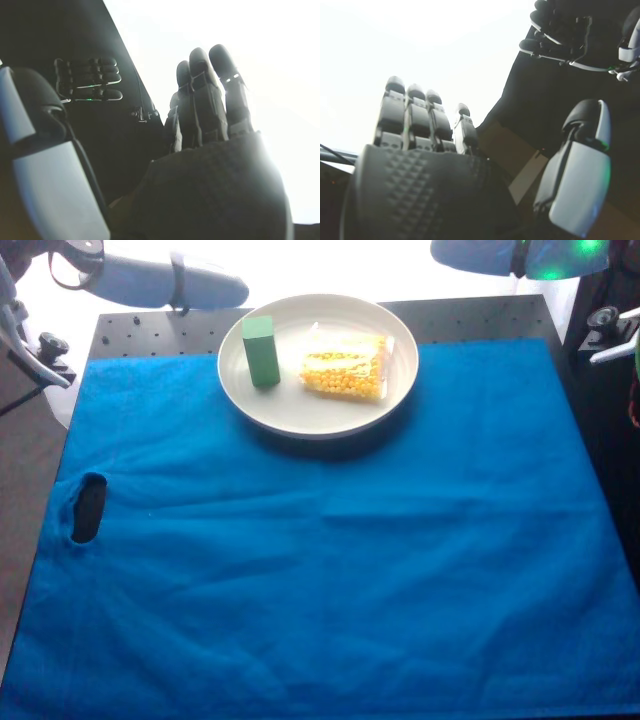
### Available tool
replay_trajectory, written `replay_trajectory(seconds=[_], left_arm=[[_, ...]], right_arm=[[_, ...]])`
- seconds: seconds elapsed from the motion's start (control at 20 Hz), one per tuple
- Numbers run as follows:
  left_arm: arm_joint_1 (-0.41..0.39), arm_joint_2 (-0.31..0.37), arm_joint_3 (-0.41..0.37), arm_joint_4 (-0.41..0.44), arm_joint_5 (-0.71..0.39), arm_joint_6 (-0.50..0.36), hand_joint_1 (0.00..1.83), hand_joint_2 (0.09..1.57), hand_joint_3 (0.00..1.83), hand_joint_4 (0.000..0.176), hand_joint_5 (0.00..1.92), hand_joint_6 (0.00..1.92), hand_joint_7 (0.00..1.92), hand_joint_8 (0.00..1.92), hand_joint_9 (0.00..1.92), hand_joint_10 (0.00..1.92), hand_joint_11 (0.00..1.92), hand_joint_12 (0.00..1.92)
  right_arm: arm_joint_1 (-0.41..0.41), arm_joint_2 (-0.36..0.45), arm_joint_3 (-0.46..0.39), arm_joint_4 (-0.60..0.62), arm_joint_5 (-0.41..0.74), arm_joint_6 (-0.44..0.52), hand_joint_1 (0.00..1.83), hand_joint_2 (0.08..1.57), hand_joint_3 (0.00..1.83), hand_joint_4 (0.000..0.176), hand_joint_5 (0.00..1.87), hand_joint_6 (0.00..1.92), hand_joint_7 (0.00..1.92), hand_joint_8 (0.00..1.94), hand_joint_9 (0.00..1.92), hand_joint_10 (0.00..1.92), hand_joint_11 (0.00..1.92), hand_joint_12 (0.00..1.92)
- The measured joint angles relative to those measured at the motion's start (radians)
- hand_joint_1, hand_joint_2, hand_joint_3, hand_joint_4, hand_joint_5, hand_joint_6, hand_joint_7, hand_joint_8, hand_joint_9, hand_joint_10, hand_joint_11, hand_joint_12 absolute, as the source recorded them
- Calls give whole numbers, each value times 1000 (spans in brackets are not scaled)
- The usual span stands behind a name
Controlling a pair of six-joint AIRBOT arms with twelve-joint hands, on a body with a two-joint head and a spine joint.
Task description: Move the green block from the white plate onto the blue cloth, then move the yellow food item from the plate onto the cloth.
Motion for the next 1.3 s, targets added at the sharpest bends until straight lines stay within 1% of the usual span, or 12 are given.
replay_trajectory(seconds=[0.05, 0.15, 0.25, 0.35, 0.45, 0.55, 0.6, 0.7, 0.8, 1.0, 1.1, 1.3], left_arm=[[-3, -7, 9, 2, 17, 0, 834, 874, 0, 0, 625, 0, 585, 4, 566, 17, 246, 863], [-22, -20, 35, 5, 68, -1, 841, 860, 0, 0, 632, 3, 611, 12, 579, 17, 222, 850], [-51, -24, 66, 37, 127, -29, 844, 864, 0, 8, 640, 4, 627, 13, 570, 10, 184, 839], [-106, -37, 111, 122, 204, -73, 730, 844, 0, 6, 592, 0, 515, 0, 520, 3, 276, 930], [-174, -50, 141, 247, 295, -137, 810, 835, 0, 0, 596, 1, 554, 4, 614, 18, 265, 958], [-192, -59, 143, 288, 337, -139, 816, 846, 0, 21, 574, 0, 629, 6, 633, 5, 245, 885], [-208, -68, 145, 331, 380, -140, 803, 850, 0, 15, 498, 0, 606, 3, 631, 2, 227, 953], [-236, -78, 151, 386, 441, -139, 742, 841, 0, 31, 393, 0, 522, 0, 605, 0, 160, 991], [-262, -83, 158, 450, 481, -140, 742, 826, 0, 18, 534, 9, 520, 0, 544, 0, 147, 996], [-278, -122, 185, 523, 581, -141, 656, 851, 0, 9, 438, 0, 443, 0, 472, 0, 147, 720], [-277, -138, 197, 553, 616, -142, 721, 855, 0, 24, 479, 0, 470, 0, 531, 3, 133, 859], [-265, -159, 213, 554, 632, -142, 689, 868, 0, 48, 418, 0, 464, 0, 515, 3, 125, 869]], right_arm=[[0, 0, 0, -3, -2, 0, 591, 696, 9, 78, 276, 2, 330, 2, 298, 9, 48, 783], [0, 0, 0, -4, -2, 0, 588, 692, 3, 68, 289, 5, 345, 6, 333, 18, 86, 809], [0, 0, 0, -1, -2, 0, 558, 686, 0, 43, 273, 0, 376, 0, 477, 10, 192, 975], [0, 0, 0, 1, -2, 0, 595, 700, 5, 39, 271, 0, 361, 0, 482, 8, 191, 978], [0, -7, 0, -6, -2, 0, 584, 703, 0, 45, 260, 1, 346, 0, 396, 2, 94, 876], [0, -10, 0, -12, -2, 0, 594, 715, 0, 48, 251, 0, 324, 1, 345, 1, 42, 803], [0, -9, 0, -18, -2, 0, 614, 759, 0, 39, 237, 0, 316, 1, 335, 1, 69, 761], [0, -10, 0, -16, -2, 0, 602, 759, 4, 33, 227, 0, 316, 3, 336, 8, 94, 699], [0, -11, 2, -16, -2, 0, 646, 753, 0, 18, 219, 0, 322, 0, 535, 12, 339, 745], [0, -22, 2, -24, -2, 0, 598, 725, 0, 27, 225, 1, 342, 1, 495, 3, 206, 683], [0, -24, 2, -32, -3, 0, 628, 717, 0, 33, 225, 0, 340, 0, 344, 0, 111, 649], [0, -26, 2, -31, -3, 0, 677, 706, 0, 47, 198, 0, 256, 1, 245, 0, 31, 626]])
